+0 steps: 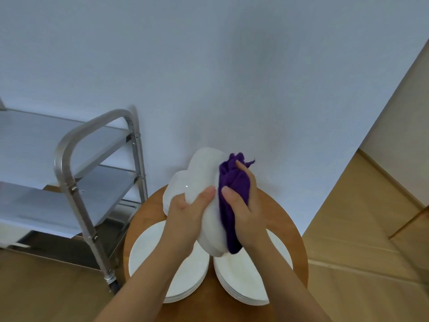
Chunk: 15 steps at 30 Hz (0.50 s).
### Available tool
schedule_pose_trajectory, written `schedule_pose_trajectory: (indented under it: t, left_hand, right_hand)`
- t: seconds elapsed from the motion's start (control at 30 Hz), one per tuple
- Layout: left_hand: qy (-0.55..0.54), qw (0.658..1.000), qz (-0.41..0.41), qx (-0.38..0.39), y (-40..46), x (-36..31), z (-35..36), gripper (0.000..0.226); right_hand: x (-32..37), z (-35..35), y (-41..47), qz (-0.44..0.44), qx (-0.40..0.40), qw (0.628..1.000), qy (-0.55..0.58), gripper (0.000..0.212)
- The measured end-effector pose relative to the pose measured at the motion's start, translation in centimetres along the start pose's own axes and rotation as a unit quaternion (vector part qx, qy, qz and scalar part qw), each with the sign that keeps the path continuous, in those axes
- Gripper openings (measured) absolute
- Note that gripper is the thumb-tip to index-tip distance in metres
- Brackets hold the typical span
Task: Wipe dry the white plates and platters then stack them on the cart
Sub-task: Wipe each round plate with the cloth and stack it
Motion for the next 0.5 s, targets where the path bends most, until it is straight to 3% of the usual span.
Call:
schedule_pose_trajectory:
  t: [0.13,0.2,0.3,0.4,0.5]
  left_hand:
    - [-0.127,0.991,-0.029,0.008,0.6,-0.3,-0.6,0.030]
    - [-0.160,0.986,-0.038,0.023,0.4,-0.1,-0.4,0.038]
    - [-0.165,0.985,-0.049,0.012,-0.1,0.4,-0.3,0.024]
    - [-0.149,0.988,-0.045,-0.022,-0.3,0.6,-1.2,0.014]
    - [-0.021,0.999,0.016,-0.025,-1.2,-0.4,-2.0,0.037]
  right_hand:
    - [0.4,0.6,-3.2,-0.084,0.057,0.992,-0.075,0.059]
    - [0.5,-1.1,-3.6,-0.120,0.025,0.987,-0.102,0.058]
    - [0.3,-3.6,-3.4,-0.125,-0.037,0.982,-0.137,0.053]
    - [-2.3,-5.6,-3.2,0.038,-0.089,0.988,-0.120,0.040]
    - [-6.2,-7.5,-5.1,0.249,-0.200,0.945,0.070,0.035]
Point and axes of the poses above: each hand's wrist, its own y-axis towards the middle knuckle, its own z-axis out of the palm, x = y × z, the point moved 8 cm from there along y, towards the middle knuckle, and after that the axes turned 3 degrees about -x, right-handed, at the moved point
